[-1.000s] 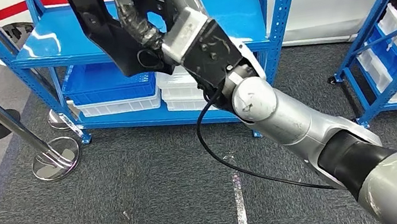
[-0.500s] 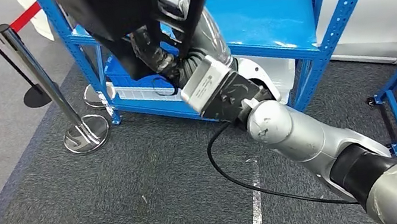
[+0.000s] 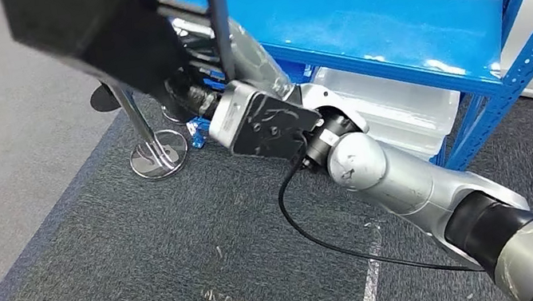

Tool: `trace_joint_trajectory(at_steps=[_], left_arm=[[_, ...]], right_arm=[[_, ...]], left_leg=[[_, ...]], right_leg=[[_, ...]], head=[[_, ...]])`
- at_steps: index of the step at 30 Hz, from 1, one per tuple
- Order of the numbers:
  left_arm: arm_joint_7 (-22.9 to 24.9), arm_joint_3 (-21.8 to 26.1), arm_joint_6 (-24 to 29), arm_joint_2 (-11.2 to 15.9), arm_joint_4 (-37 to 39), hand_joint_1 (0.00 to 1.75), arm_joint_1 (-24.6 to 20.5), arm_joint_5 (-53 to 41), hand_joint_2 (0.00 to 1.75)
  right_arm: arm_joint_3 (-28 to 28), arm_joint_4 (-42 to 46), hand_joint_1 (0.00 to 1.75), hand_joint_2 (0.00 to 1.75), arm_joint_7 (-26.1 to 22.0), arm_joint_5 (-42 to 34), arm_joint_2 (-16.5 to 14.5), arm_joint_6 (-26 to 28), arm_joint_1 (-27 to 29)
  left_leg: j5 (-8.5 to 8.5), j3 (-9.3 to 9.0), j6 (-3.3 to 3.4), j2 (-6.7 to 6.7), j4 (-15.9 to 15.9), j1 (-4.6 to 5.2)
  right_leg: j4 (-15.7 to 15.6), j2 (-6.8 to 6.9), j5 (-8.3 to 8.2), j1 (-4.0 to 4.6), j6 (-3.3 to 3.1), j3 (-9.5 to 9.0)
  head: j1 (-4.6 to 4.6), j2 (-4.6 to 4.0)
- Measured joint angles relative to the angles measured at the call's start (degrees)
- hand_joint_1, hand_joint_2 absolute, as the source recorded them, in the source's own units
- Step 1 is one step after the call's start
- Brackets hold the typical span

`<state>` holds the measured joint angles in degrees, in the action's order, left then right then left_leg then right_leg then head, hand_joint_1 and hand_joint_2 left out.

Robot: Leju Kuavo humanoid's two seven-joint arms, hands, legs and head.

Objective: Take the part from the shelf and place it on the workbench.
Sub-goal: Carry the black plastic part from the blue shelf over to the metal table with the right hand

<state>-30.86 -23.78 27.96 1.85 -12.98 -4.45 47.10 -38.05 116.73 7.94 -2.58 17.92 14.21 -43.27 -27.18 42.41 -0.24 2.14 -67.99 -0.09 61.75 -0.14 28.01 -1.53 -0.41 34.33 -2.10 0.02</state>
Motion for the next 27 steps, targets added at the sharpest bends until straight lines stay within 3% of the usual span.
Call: trace_joint_trajectory(at_steps=[2, 3, 5, 6, 8, 9, 11, 12, 14, 15, 16, 18, 19, 20, 22, 23, 24, 26, 27], left_arm=[[-0.1, -0.1, 0.1, 0.0, 0.0, 0.0, -0.2, 0.0, 1.75], [-0.1, -0.1, 0.1, 0.0, 0.0, 0.0, -0.2, 0.0, 1.75], [-0.2, -0.2, 0.2, 0.0, 0.0, 0.0, -0.1, 0.0, 1.75], [-0.2, -0.2, 0.3, 0.0, 0.0, 0.0, -0.1, 0.0, 1.75], [-0.2, -0.2, 0.4, 0.1, 0.0, 0.0, -0.2, 0.0, 1.75], [-0.2, -0.2, 0.4, 0.2, 0.0, 0.0, -0.3, 0.0, 1.75], [-0.1, -0.2, 0.5, 0.4, 0.0, 0.0, -0.2, 0.0, 1.75], [0.1, -0.2, 0.5, 0.5, 0.0, 0.0, -0.1, -0.1, 1.75], [0.5, -0.4, 0.6, 0.5, 0.0, 0.0, 0.0, -0.1, 1.75], [0.8, -0.6, 0.6, 0.4, 0.0, 0.0, -0.1, -0.2, 1.75], [1.1, -0.8, 0.7, 0.3, 0.0, 0.0, -0.3, -0.2, 1.75], [1.7, -1.2, 0.8, 0.2, 0.0, 0.0, -0.5, -0.2, 1.75], [1.8, -1.2, 0.9, 0.1, 0.0, 0.0, -0.5, -0.2, 1.75], [2.0, -1.3, 0.9, 0.1, 0.0, 0.0, -0.4, -0.2, 1.75], [2.1, -1.3, 0.9, 0.2, 0.0, 0.0, -0.3, -0.2, 1.75], [2.1, -1.3, 1.0, 0.2, 0.0, 0.0, -0.2, -0.2, 1.75], [2.1, -1.3, 1.0, 0.3, 0.0, 0.0, -0.2, -0.2, 1.75], [2.2, -1.3, 1.0, 0.3, 0.0, 0.0, 0.1, -0.2, 1.75], [2.2, -1.3, 1.1, 0.2, 0.0, 0.0, 0.2, -0.2, 1.75]], right_arm=[[-1.0, -1.0, 1.75, 1.75, 0.4, 0.3, 0.0, -0.6, -0.3], [-1.5, -1.6, 1.75, 1.75, 0.5, 0.5, 0.0, -0.8, -0.3], [-2.4, -2.7, 1.75, 1.75, 0.6, 0.7, 0.0, -1.2, -0.5], [-2.8, -3.1, 1.75, 1.75, 0.6, 0.7, -0.1, -1.3, -0.6], [-3.3, -3.7, 1.75, 1.75, 0.7, 0.7, -0.1, -1.4, -0.8], [-3.5, -3.9, 1.75, 1.75, 0.8, 0.7, -0.1, -1.6, -0.9], [-3.9, -4.5, 1.75, 1.75, 1.2, 0.7, -0.2, -2.2, -1.0], [-4.2, -4.8, 1.75, 1.75, 1.4, 0.7, -0.3, -2.6, -1.2], [-4.6, -5.4, 1.75, 1.75, 2.0, 0.6, -0.3, -3.3, -1.8], [-4.7, -5.6, 1.75, 1.75, 2.4, 0.5, -0.3, -3.7, -2.1], [-4.9, -5.9, 1.75, 1.75, 3.0, 0.2, -0.3, -4.1, -2.4], [-5.3, -6.5, 1.75, 1.75, 4.3, -0.3, -0.3, -4.8, -2.6], [-5.6, -6.8, 1.75, 1.75, 4.7, -0.4, -0.2, -5.0, -2.7], [-5.8, -7.1, 1.75, 1.75, 5.0, -0.5, -0.2, -5.1, -2.8], [-6.0, -7.6, 1.75, 1.75, 5.2, -0.5, -0.2, -5.2, -3.3], [-6.1, -7.8, 1.75, 1.75, 5.2, -0.5, -0.1, -5.3, -3.5], [-6.2, -7.9, 1.75, 1.75, 5.3, -0.5, -0.1, -5.3, -3.6], [-6.4, -8.3, 1.75, 1.75, 5.3, -0.5, 0.0, -5.3, -3.8], [-6.5, -8.5, 1.75, 1.75, 5.4, -0.5, 0.0, -5.4, -3.9]], left_leg=[[-1.5, 3.28, -0.21, -1.33, -6.0, -0.22], [-1.04, 3.93, -0.08, -1.49, -6.8, -0.22], [2.21, 2.06, 0.65, -2.06, -2.3, 0.12], [3.68, 0.22, 1.21, -3.34, 1.5, 0.66], [5.05, -2.71, 2.32, -5.72, 7.1, 1.98], [4.92, -3.22, 2.72, -6.27, 8.2, 2.49], [5.22, -3.73, 3.26, -5.02, 9.3, 2.63], [5.53, -4.28, 3.4, -4.3, 10.1, 2.45], [6.12, -5.43, 3.88, -3.01, 11.7, 1.9], [6.24, -5.62, 4.05, -2.35, 12.0, 1.75], [6.25, -5.64, 4.26, -1.62, 12.0, 1.64], [6.2, -5.58, 4.26, 0.08, 11.8, 1.42], [6.08, -5.49, 4.07, 1.01, 11.4, 1.19], [5.84, -5.29, 3.73, 1.9, 10.8, 0.89], [5.04, -4.15, 2.6, 3.61, 8.8, 0.35], [4.7, -3.38, 2.06, 4.37, 7.8, 0.22], [4.56, -2.66, 1.57, 5.06, 7.1, 0.13], [4.81, -1.83, 0.98, 6.26, 6.8, -0.14], [4.82, -1.57, 0.75, 5.95, 6.6, -0.24]], right_leg=[[0.0, 1.68, 0.22, 0.37, -0.3, -0.24], [0.0, 2.52, 0.38, 0.54, -0.43, -0.41], [-0.1, 4.11, 0.75, 0.82, -0.57, -0.85], [-0.2, 4.81, 0.93, 0.91, -0.58, -1.13], [-0.6, 6.14, 1.12, 1.09, -0.43, -1.61], [-0.9, 6.81, 1.16, 1.14, -0.29, -1.8], [-1.6, 7.95, 1.27, 1.2, 0.07, -2.31], [-1.6, 7.33, 1.47, 1.13, 0.26, -2.56], [1.4, 3.96, 3.31, 1.04, 0.5, -1.42], [4.5, 1.98, 4.72, 0.94, 0.58, 0.15], [8.2, 0.87, 6.2, 0.9, 0.7, 2.19], [12.7, 0.26, 6.92, 0.59, 1.19, 5.09], [12.1, 0.17, 5.77, 0.32, 1.54, 5.2], [9.6, -0.15, 3.84, -0.05, 1.98, 4.3], [3.4, -2.61, 0.88, -0.9, 2.9, 1.79], [1.7, -3.58, 0.34, -1.12, 2.91, 1.12], [1.2, -4.19, 0.42, -1.12, 2.67, 1.0], [1.5, -3.01, 0.33, -0.81, 1.64, 1.26], [1.4, -2.35, 0.21, -0.71, 1.26, 1.21]], head=[[0.01, 0.0], [0.01, 0.0], [0.01, 0.0], [0.01, 0.0], [0.01, 0.0], [0.01, 0.0], [0.0, 0.0], [-0.02, -0.01], [-0.06, -0.01], [-0.08, -0.01], [-0.07, -0.01], [-0.08, -0.02], [-0.07, -0.01], [-0.08, -0.01], [-0.12, -0.01], [-0.12, -0.01], [-0.12, -0.01], [-0.1, 0.0], [-0.1, 0.0]])
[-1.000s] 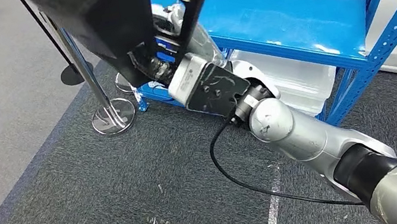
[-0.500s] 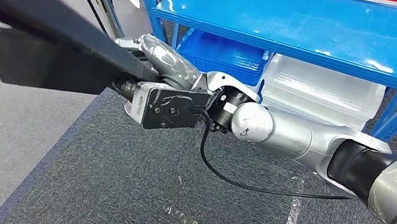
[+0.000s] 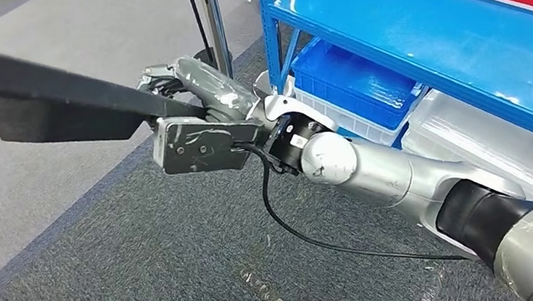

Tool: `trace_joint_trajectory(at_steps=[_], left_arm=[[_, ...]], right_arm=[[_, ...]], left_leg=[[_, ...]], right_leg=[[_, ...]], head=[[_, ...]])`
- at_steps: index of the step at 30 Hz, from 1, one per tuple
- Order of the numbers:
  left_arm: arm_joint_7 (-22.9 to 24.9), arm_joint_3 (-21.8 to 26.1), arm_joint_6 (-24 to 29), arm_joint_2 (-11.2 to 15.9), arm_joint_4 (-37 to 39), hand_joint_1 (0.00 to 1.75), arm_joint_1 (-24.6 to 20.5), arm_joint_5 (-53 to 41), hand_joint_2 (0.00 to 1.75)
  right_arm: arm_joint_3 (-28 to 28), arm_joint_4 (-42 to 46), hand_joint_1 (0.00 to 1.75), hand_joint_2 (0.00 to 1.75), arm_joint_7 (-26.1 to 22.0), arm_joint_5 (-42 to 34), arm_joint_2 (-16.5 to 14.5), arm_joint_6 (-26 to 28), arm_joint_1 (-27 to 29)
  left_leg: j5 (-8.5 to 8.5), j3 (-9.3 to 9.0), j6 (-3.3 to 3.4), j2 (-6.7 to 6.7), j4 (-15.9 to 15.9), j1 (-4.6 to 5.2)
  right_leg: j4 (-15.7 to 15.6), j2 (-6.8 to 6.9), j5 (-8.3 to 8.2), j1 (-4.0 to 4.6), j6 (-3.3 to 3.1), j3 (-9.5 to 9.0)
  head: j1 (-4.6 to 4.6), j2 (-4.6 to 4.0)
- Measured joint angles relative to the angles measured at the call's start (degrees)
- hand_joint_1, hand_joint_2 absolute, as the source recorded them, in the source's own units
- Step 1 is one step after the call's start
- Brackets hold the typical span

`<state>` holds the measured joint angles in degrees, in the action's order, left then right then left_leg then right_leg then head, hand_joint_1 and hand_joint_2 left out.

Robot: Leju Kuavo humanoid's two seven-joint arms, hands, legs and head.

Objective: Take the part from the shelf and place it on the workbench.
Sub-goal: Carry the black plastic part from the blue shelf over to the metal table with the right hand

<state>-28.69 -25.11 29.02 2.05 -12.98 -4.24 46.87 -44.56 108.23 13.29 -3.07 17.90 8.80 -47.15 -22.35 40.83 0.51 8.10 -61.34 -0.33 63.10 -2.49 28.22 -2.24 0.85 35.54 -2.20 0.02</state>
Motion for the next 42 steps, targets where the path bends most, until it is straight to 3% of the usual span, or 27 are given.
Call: trace_joint_trajectory(at_steps=[2, 4, 6, 7, 8, 10, 12, 15, 17, 19, 21, 22, 24, 26, 28, 30, 32, 34, 35, 37, 39, 41, 42], left_arm=[[-0.1, 0.0, 0.0, -0.1, 0.0, 0.0, 0.1, 0.0, 1.75], [-0.4, -0.1, 0.0, -0.1, 0.0, 0.0, 0.0, -0.2, 1.75], [-0.6, -0.4, 0.0, -0.2, 0.0, 0.0, -0.2, -0.4, 1.75], [-0.7, -0.5, -0.1, -0.3, 0.0, 0.0, -0.2, -0.5, 1.75], [-0.8, -0.7, -0.1, -0.3, 0.0, 0.0, -0.1, -0.5, 1.75], [-0.8, -0.8, -0.1, -0.3, 0.0, 0.0, -0.1, -0.6, 1.75], [-0.8, -0.9, 0.0, -0.3, 0.0, 0.0, -0.3, -0.8, 1.75], [-0.7, -1.3, 0.2, -0.1, 0.0, 0.0, -0.2, -1.0, 1.75], [-0.6, -1.4, 0.5, 0.0, 0.0, 0.0, 0.0, -1.0, 1.75], [-0.6, -1.7, 0.6, 0.0, 0.0, 0.0, -0.2, -1.0, 1.75], [-0.6, -2.2, 0.6, 0.0, 0.0, 0.0, -0.5, -0.9, 1.75], [-0.7, -2.4, 0.6, 0.0, 0.0, 0.0, -0.5, -0.8, 1.75], [-0.7, -2.7, 0.6, 0.0, 0.0, 0.0, -0.3, -0.6, 1.75], [-0.7, -2.7, 0.6, 0.0, 0.0, 0.0, -0.2, -0.5, 1.75], [-0.7, -2.7, 0.7, 0.0, 0.0, 0.0, -0.2, -0.5, 1.75], [-0.7, -2.7, 0.8, 0.0, 0.0, 0.0, -0.1, -0.4, 1.75], [-0.7, -2.8, 0.9, 0.0, 0.0, 0.0, 0.2, -0.3, 1.75], [-0.7, -2.8, 0.9, -0.1, 0.0, 0.0, 0.1, -0.3, 1.75], [-0.7, -2.8, 0.9, 0.0, 0.0, 0.0, 0.0, -0.3, 1.75], [-0.8, -2.8, 0.9, 0.0, 0.0, 0.0, 0.0, -0.3, 1.75], [-0.8, -2.9, 0.9, -0.1, 0.0, 0.0, 0.1, -0.2, 1.75], [-0.8, -2.9, 0.9, -0.1, 0.0, 0.0, 0.1, -0.2, 1.75], [-0.9, -2.9, 0.9, -0.1, 0.0, 0.0, 0.0, -0.2, 1.75]], right_arm=[[-0.1, -0.4, 1.75, 1.75, 0.2, 0.0, 0.0, -0.3, -0.3], [-0.2, -0.9, 1.75, 1.75, 0.5, 0.0, 0.0, -0.8, -0.5], [-0.8, -1.7, 1.75, 1.75, 0.8, 0.0, -0.1, -1.4, -0.6], [-1.3, -2.1, 1.75, 1.75, 1.0, 0.0, -0.1, -1.7, -0.6], [-1.7, -2.6, 1.75, 1.75, 1.2, 0.1, -0.2, -1.9, -0.7], [-2.1, -3.4, 1.75, 1.75, 1.3, 0.2, -0.4, -2.1, -0.9], [-2.2, -4.2, 1.75, 1.75, 1.4, 0.2, -0.4, -2.1, -1.3], [-2.3, -5.4, 1.75, 1.75, 1.4, 0.2, -0.3, -1.9, -1.7], [-2.3, -5.8, 1.75, 1.75, 1.4, 0.1, 0.0, -1.6, -1.8], [-2.3, -6.0, 1.75, 1.75, 1.3, -0.1, 0.6, -1.0, -1.9], [-2.3, -6.2, 1.75, 1.75, 1.2, -0.3, 1.4, -0.5, -1.6], [-2.3, -6.3, 1.75, 1.75, 1.2, -0.5, 1.8, -0.3, -1.4], [-2.3, -6.3, 1.75, 1.75, 1.2, -0.7, 2.4, 0.2, -1.3], [-2.2, -6.1, 1.75, 1.75, 1.2, -0.7, 3.1, 1.1, -1.4], [-1.9, -5.4, 1.75, 1.75, 1.3, -0.7, 3.8, 1.9, -1.2], [-1.2, -4.6, 1.75, 1.75, 1.4, -0.7, 4.3, 2.6, -1.0], [-0.5, -3.9, 1.75, 1.75, 1.4, -0.7, 4.7, 3.1, -0.9], [0.3, -3.3, 1.75, 1.75, 1.4, -0.7, 5.3, 3.5, -0.8], [0.7, -3.1, 1.75, 1.75, 1.4, -0.7, 5.6, 3.7, -0.7], [1.3, -2.7, 1.75, 1.75, 1.5, -0.7, 6.1, 4.0, -0.3], [1.7, -2.4, 1.75, 1.75, 1.5, -0.7, 6.4, 4.0, 0.2], [2.3, -2.1, 1.75, 1.75, 1.5, -0.7, 6.7, 4.1, 0.4], [2.6, -1.9, 1.75, 1.75, 1.5, -0.7, 6.9, 4.2, 0.5]], left_leg=[[-1.37, 1.42, -0.37, -2.97, -2.7, 0.04], [-4.17, 4.51, -0.64, -6.44, -8.9, 0.1], [-5.46, 7.07, -0.52, -7.34, -13.6, 0.06], [-4.81, 7.03, -0.31, -7.44, -13.4, 0.1], [-3.35, 5.9, -0.04, -7.68, -11.2, 0.21], [-0.62, 2.13, 0.6, -9.69, -4.0, 0.94], [0.2, -0.28, 1.31, -11.39, 0.5, 1.94], [0.34, -1.48, 2.19, -9.97, 2.1, 2.34], [0.63, -2.98, 2.85, -8.83, 3.6, 1.98], [0.68, -3.79, 3.72, -7.69, 4.2, 1.79], [0.46, -3.89, 4.16, -6.11, 4.0, 1.77], [0.28, -3.91, 4.05, -5.18, 3.7, 1.71], [-0.38, -3.87, 3.54, -3.44, 2.8, 1.46], [-1.29, -3.2, 2.7, -1.91, 1.2, 1.23], [-1.67, -2.23, 1.89, -0.52, 0.2, 0.9], [-1.52, -1.77, 1.22, 0.67, 0.3, 0.49], [-2.29, -1.16, 0.62, -1.36, -1.0, 0.55], [-4.75, 1.27, 0.1, -5.34, -6.1, 0.51], [-6.01, 2.97, -0.1, -6.5, -9.3, 0.31], [-6.5, 4.91, -0.26, -7.36, -12.5, -0.03], [-3.72, 2.89, -0.21, -8.12, -8.3, -0.17], [-1.27, -0.74, 0.03, -10.36, -1.4, 0.22], [-0.83, -1.9, 0.28, -11.2, 0.7, 0.53]], right_leg=[[-0.4, 1.4, -0.15, 0.15, -0.61, -0.36], [-0.6, 2.86, -0.05, 0.58, -0.93, -0.74], [-0.7, 4.46, 0.22, 0.99, -1.21, -0.95], [-0.7, 5.22, 0.38, 1.15, -1.31, -1.06], [-0.7, 5.96, 0.56, 1.29, -1.37, -1.22], [-1.0, 7.29, 0.9, 1.52, -1.36, -1.72], [-1.6, 8.4, 1.06, 1.62, -1.05, -2.25], [-2.6, 9.57, 1.36, 1.45, -0.17, -3.3], [-1.2, 7.17, 2.39, 1.29, 0.23, -3.19], [4.7, 3.63, 4.64, 1.22, 0.29, 0.01], [10.8, 2.52, 5.79, 1.15, 0.52, 4.34], [11.5, 2.43, 4.93, 1.03, 0.75, 5.48], [7.0, 1.82, 0.71, 0.63, 1.25, 4.65], [1.2, -1.23, -2.04, -0.01, 1.55, 2.55], [-0.6, -3.08, -2.06, -0.08, 1.31, 1.83], [-1.1, -1.61, -2.16, 0.22, 0.51, 1.44], [-1.9, 0.01, -2.31, 0.2, -0.26, 0.57], [-2.5, 1.62, -2.28, 0.36, -0.7, -0.23], [-2.6, 2.47, -2.18, 0.47, -0.84, -0.44], [-2.7, 4.13, -1.89, 0.62, -0.86, -0.69], [-2.7, 5.68, -1.55, 0.67, -0.7, -0.97], [-2.7, 6.97, -1.2, 0.83, -0.34, -1.33], [-2.8, 7.52, -1.05, 0.9, -0.07, -1.53]], head=[[0.15, -0.01], [0.31, -0.01], [0.32, 0.0], [0.31, 0.0], [0.31, 0.0], [0.31, 0.0], [0.3, -0.01], [0.25, -0.01], [0.16, -0.01], [0.12, -0.01], [0.1, -0.01], [0.12, -0.01], [0.12, 0.0], [0.15, -0.01], [0.18, -0.01], [0.15, 0.0], [0.29, 0.0], [0.48, -0.01], [0.51, -0.01], [0.51, -0.02], [0.51, -0.01], [0.5, -0.02], [0.5, -0.01]])
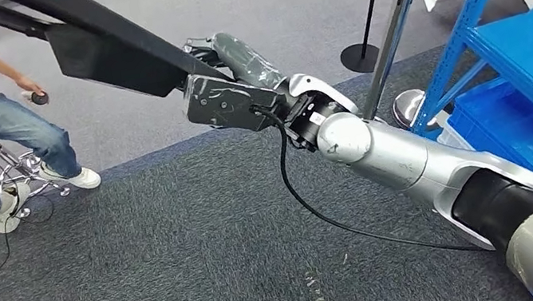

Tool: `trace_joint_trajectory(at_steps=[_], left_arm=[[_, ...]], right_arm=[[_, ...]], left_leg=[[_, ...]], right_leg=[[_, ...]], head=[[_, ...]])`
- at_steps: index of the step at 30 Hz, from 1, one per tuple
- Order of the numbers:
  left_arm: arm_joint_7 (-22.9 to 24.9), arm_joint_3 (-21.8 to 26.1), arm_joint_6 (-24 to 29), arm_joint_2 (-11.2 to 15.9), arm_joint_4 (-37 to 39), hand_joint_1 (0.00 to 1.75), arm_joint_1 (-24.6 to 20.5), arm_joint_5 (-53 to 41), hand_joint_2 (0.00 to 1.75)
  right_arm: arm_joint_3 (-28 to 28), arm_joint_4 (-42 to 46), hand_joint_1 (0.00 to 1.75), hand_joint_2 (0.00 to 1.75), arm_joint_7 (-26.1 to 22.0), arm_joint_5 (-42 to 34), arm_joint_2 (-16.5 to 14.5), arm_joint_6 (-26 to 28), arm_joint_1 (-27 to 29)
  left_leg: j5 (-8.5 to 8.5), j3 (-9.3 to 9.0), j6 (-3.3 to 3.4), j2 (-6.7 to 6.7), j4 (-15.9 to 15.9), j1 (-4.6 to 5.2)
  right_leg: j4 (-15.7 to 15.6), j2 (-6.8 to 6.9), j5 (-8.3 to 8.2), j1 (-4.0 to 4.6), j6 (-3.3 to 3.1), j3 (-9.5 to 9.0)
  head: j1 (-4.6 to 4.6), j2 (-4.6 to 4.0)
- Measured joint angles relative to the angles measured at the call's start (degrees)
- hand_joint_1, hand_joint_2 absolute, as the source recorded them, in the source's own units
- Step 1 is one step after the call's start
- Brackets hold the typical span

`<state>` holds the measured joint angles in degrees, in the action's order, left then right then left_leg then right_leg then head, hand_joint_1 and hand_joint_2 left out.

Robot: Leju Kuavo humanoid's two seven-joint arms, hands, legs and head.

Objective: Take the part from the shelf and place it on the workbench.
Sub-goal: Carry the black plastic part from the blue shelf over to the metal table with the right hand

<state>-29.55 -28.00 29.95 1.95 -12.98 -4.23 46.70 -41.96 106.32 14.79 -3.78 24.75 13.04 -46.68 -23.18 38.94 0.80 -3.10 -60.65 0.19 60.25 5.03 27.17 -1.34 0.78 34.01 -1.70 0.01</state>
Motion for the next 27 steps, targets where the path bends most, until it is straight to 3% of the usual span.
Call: trace_joint_trajectory(at_steps=[1, 3, 5, 6, 8, 9, 10, 11, 12, 14, 16, 17, 18, 19, 21, 23, 24, 25, 26, 27], left_arm=[[0.0, 0.0, 0.0, 0.0, 0.0, 0.0, -0.1, 0.0, 1.75], [0.0, 0.0, 0.0, 0.1, 0.0, 0.0, -0.1, 0.0, 1.75], [-0.1, -0.1, 0.1, 0.2, 0.0, 0.0, 0.0, 0.1, 1.75], [-0.1, -0.2, 0.2, 0.2, 0.0, 0.0, 0.0, 0.2, 1.75], [-0.1, -0.3, 0.2, 0.2, 0.0, 0.0, -0.1, 0.3, 1.75], [-0.1, -0.5, 0.2, 0.2, 0.0, 0.0, -0.3, 0.3, 1.75], [-0.1, -0.7, 0.3, 0.2, 0.0, 0.0, -0.3, 0.3, 1.75], [-0.1, -0.9, 0.3, 0.2, 0.0, 0.0, -0.3, 0.3, 1.75], [0.0, -1.0, 0.3, 0.2, 0.0, 0.0, -0.3, 0.3, 1.75], [0.1, -1.1, 0.3, 0.2, 0.0, 0.0, -0.2, 0.2, 1.75], [0.2, -1.2, 0.4, 0.2, 0.0, 0.0, -0.3, 0.2, 1.75], [0.3, -1.3, 0.4, 0.2, 0.0, 0.0, -0.4, 0.1, 1.75], [0.3, -1.3, 0.5, 0.2, 0.0, 0.0, -0.3, 0.0, 1.75], [0.4, -1.3, 0.5, 0.2, 0.0, 0.0, -0.2, -0.1, 1.75], [0.4, -1.4, 0.5, 0.2, 0.0, 0.0, -0.1, -0.3, 1.75], [0.5, -1.6, 0.5, 0.2, 0.0, 0.0, -0.3, -0.5, 1.75], [0.6, -1.8, 0.5, 0.2, 0.0, 0.0, -0.4, -0.6, 1.75], [0.8, -2.0, 0.4, 0.2, 0.0, 0.0, -0.4, -0.7, 1.75], [0.8, -2.2, 0.4, 0.2, 0.0, 0.0, -0.4, -0.8, 1.75], [0.9, -2.3, 0.4, 0.2, 0.0, 0.0, -0.3, -0.8, 1.75]], right_arm=[[0.3, 0.1, 1.75, 1.75, 0.0, 0.0, 0.2, 0.2, 0.2], [0.9, 0.4, 1.75, 1.75, -0.2, -0.1, 0.4, 0.8, 0.9], [1.5, 0.7, 1.75, 1.75, -0.5, -0.1, 0.6, 1.3, 1.9], [1.9, 0.8, 1.75, 1.75, -0.7, -0.2, 0.8, 1.7, 2.3], [2.6, 1.0, 1.75, 1.75, -1.1, -0.3, 1.3, 2.2, 3.2], [2.9, 1.0, 1.75, 1.75, -1.2, -0.3, 1.5, 2.4, 3.7], [3.0, 1.0, 1.75, 1.75, -1.3, -0.4, 1.7, 2.5, 4.3], [3.1, 1.0, 1.75, 1.75, -1.3, -0.4, 1.8, 2.6, 4.7], [3.1, 1.1, 1.75, 1.75, -1.3, -0.3, 1.9, 2.6, 5.0], [3.3, 1.1, 1.75, 1.75, -0.9, 0.5, 2.0, 2.0, 5.1], [3.5, 1.1, 1.75, 1.75, 0.5, 3.4, 2.0, 0.6, 4.9], [3.4, 1.0, 1.75, 1.75, 1.4, 5.8, 2.0, -0.4, 4.8], [3.3, 0.9, 1.75, 1.75, 2.4, 8.5, 2.0, -1.2, 4.5], [3.0, 0.8, 1.75, 1.75, 3.3, 11.0, 1.9, -1.9, 4.2], [2.4, 0.6, 1.75, 1.75, 4.3, 14.9, 1.7, -3.2, 3.6], [1.8, 0.4, 1.75, 1.75, 4.8, 18.1, 1.6, -4.8, 3.0], [1.3, 0.3, 1.75, 1.75, 5.0, 19.9, 1.5, -5.9, 2.7], [0.8, 0.2, 1.75, 1.75, 5.1, 21.9, 1.2, -6.9, 2.6], [0.2, 0.0, 1.75, 1.75, 5.2, 23.8, 1.0, -7.9, 2.5], [-0.4, -0.1, 1.75, 1.75, 5.3, 25.3, 0.7, -8.6, 2.4]], left_leg=[[-0.16, -0.44, 0.29, -0.35, 0.8, 0.35], [-0.25, -0.91, 1.01, 0.87, 1.1, 0.69], [-0.18, -1.96, 1.77, 2.25, 2.1, 0.54], [-0.1, -2.47, 2.23, 2.88, 2.5, 0.35], [-0.15, -2.85, 2.87, 4.13, 2.7, 0.23], [-0.22, -2.92, 3.04, 4.91, 2.7, 0.26], [-0.35, -2.99, 3.06, 5.73, 2.6, 0.3], [-0.52, -3.04, 3.04, 6.56, 2.4, 0.31], [-0.73, -3.08, 2.93, 7.42, 2.1, 0.29], [-1.38, -2.8, 2.44, 9.1, 1.1, 0.23], [-1.83, -2.06, 1.74, 10.6, 0.2, 0.09], [-1.88, -1.67, 1.36, 11.35, 0.1, -0.03], [-1.83, -1.44, 1.05, 12.1, 0.2, -0.2], [-1.84, -1.32, 0.75, 11.95, 0.2, -0.27], [-2.97, -0.27, 0.1, 8.87, -1.9, -0.08], [-5.73, 3.02, -0.44, 4.88, -8.0, -0.12], [-6.86, 5.03, -0.62, 4.07, -11.3, -0.28], [-7.18, 6.45, -0.73, 3.71, -13.5, -0.4], [-6.45, 6.85, -0.77, 3.54, -13.6, -0.47], [-4.77, 6.08, -0.71, 3.34, -11.6, -0.5]], right_leg=[[-0.1, 0.5, 0.14, 0.03, 0.29, -0.21], [-0.5, 1.46, 0.44, -0.13, 1.06, -0.96], [0.5, 0.06, 1.44, -0.38, 1.63, -1.2], [2.7, -1.43, 2.65, -0.39, 1.66, -0.28], [9.8, -4.13, 5.56, -0.26, 1.4, 3.6], [13.1, -4.66, 6.41, -0.19, 1.35, 5.7], [14.7, -4.88, 6.25, -0.15, 1.35, 7.06], [14.3, -5.01, 5.1, -0.16, 1.36, 7.49], [11.9, -5.27, 3.09, -0.21, 1.36, 6.9], [4.7, -7.69, -0.6, -0.57, 1.43, 4.22], [0.9, -9.94, -1.53, -0.81, 1.43, 2.57], [0.7, -10.14, -1.19, -0.73, 1.31, 2.39], [0.7, -9.28, -1.2, -0.71, 1.01, 2.22], [0.4, -8.44, -1.2, -0.69, 0.68, 1.94], [-0.3, -6.65, -1.19, -0.8, -0.01, 1.15], [-0.5, -4.79, -0.94, -0.54, -0.49, 0.6], [-0.5, -3.84, -0.76, -0.41, -0.63, 0.46], [-0.5, -2.95, -0.54, -0.32, -0.68, 0.32], [-0.5, -2.12, -0.3, -0.25, -0.67, 0.13], [-0.5, -1.3, -0.02, -0.18, -0.63, -0.15]], head=[[-0.02, -0.01], [-0.02, 0.01], [-0.05, 0.0], [-0.1, -0.01], [-0.17, -0.01], [-0.19, -0.01], [-0.19, -0.01], [-0.19, -0.01], [-0.19, -0.01], [-0.2, -0.01], [-0.2, 0.0], [-0.2, 0.0], [-0.2, 0.01], [-0.19, 0.01], [-0.13, 0.01], [-0.09, 0.0], [-0.09, 0.0], [-0.09, -0.01], [-0.08, 0.0], [-0.08, -0.01]])
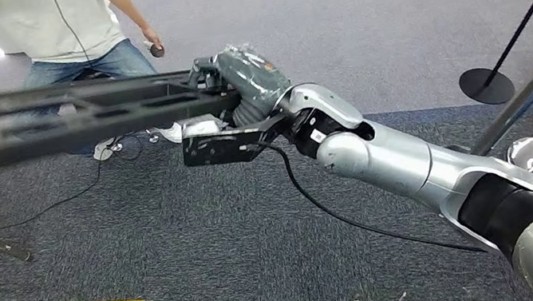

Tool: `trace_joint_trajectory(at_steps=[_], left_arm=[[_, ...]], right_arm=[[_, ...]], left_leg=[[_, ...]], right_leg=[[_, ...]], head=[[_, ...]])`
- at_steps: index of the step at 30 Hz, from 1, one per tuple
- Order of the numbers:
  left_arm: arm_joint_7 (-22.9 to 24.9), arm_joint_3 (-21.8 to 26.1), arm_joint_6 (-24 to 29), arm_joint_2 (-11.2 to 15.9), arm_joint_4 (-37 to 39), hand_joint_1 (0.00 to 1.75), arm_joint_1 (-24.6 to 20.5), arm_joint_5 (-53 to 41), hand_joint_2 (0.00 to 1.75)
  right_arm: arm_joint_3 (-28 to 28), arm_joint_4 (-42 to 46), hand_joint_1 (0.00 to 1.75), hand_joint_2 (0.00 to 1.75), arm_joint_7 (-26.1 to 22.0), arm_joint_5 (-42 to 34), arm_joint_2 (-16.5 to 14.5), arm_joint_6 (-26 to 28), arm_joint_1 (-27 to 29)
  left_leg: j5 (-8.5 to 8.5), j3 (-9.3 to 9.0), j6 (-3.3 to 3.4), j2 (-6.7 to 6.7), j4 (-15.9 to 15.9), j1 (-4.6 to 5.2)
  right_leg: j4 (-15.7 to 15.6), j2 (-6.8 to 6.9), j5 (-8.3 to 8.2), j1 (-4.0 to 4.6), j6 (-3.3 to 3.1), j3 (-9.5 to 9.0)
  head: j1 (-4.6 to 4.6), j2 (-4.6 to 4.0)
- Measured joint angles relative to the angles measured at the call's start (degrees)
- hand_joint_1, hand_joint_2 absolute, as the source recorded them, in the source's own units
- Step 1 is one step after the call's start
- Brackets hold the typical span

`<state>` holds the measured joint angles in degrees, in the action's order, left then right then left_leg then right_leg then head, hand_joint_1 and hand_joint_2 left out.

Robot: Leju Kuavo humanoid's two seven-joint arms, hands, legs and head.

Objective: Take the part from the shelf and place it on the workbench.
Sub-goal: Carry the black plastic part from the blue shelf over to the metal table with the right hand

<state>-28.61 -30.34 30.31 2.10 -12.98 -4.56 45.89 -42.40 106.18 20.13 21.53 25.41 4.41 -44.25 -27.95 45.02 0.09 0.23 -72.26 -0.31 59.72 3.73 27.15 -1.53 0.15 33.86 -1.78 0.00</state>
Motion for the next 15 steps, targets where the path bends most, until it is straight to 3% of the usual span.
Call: trace_joint_trajectory(at_steps=[1, 3, 5, 7, 9, 11, 13, 15], left_arm=[[0.1, -0.2, 0.0, 0.0, 0.0, 0.0, 0.0, 0.0, 1.75], [0.1, -0.3, -0.1, 0.0, 0.0, 0.0, 0.0, -0.1, 1.75], [0.2, -0.5, -0.2, 0.0, 0.0, 0.0, -0.1, -0.3, 1.75], [0.2, -0.8, -0.2, 0.1, 0.0, 0.0, 0.0, -0.4, 1.75], [0.1, -1.2, -0.3, 0.1, 0.0, 0.0, 0.0, -0.4, 1.75], [0.0, -1.4, -0.5, 0.1, 0.0, 0.0, -0.2, -0.4, 1.75], [0.0, -1.7, -0.6, 0.1, 0.0, 0.0, -0.4, -0.4, 1.75], [-0.1, -1.9, -0.7, 0.1, 0.0, 0.0, -0.5, -0.4, 1.75]], right_arm=[[-0.5, -0.1, 1.75, 1.75, 0.1, 1.3, -0.3, -0.6, -0.1], [-1.3, -0.4, 1.75, 1.75, 0.1, 4.1, -0.7, -2.1, -0.6], [-2.1, -0.6, 1.75, 1.75, 0.1, 8.1, -1.1, -4.2, -1.5], [-3.3, -0.9, 1.75, 1.75, 0.1, 12.5, -2.0, -6.3, -2.1], [-4.6, -1.0, 1.75, 1.75, -0.3, 16.6, -2.9, -8.9, -2.5], [-5.9, -1.1, 1.75, 1.75, -0.8, 20.3, -3.4, -11.2, -3.1], [-7.5, -1.2, 1.75, 1.75, -1.0, 23.8, -3.9, -12.7, -3.7], [-9.5, -1.4, 1.75, 1.75, -1.3, 27.1, -4.4, -13.8, -3.9]], left_leg=[[2.19, -1.75, 0.19, -0.58, 3.7, 0.05], [4.74, -5.13, 0.88, -2.43, 10.5, 0.68], [4.71, -6.22, 1.64, -3.07, 12.5, 1.31], [4.63, -6.73, 2.26, -1.79, 13.0, 1.19], [4.65, -7.75, 2.78, -0.39, 13.9, 0.78], [4.62, -8.34, 3.18, 0.58, 14.3, 0.54], [4.43, -8.5, 3.46, 1.56, 14.2, 0.53], [4.11, -8.77, 3.52, 3.19, 14.0, 0.5]], right_leg=[[0.0, 0.79, 0.32, 0.08, 0.08, -0.38], [-0.1, 2.25, 0.94, 0.37, 0.42, -1.09], [-0.3, 3.38, 1.38, 0.58, 0.96, -1.61], [-0.6, 4.05, 1.84, 0.59, 1.63, -2.29], [1.0, 1.6, 3.03, 0.41, 2.08, -2.05], [5.6, -1.92, 4.93, 0.27, 2.14, 0.23], [11.6, -3.12, 6.67, 0.34, 2.17, 3.94], [14.8, -3.5, 6.11, 0.34, 2.28, 6.8]], head=[[-0.01, 0.01], [-0.03, 0.01], [-0.07, 0.02], [-0.09, 0.02], [-0.15, 0.02], [-0.26, 0.0], [-0.32, 0.0], [-0.32, 0.02]])
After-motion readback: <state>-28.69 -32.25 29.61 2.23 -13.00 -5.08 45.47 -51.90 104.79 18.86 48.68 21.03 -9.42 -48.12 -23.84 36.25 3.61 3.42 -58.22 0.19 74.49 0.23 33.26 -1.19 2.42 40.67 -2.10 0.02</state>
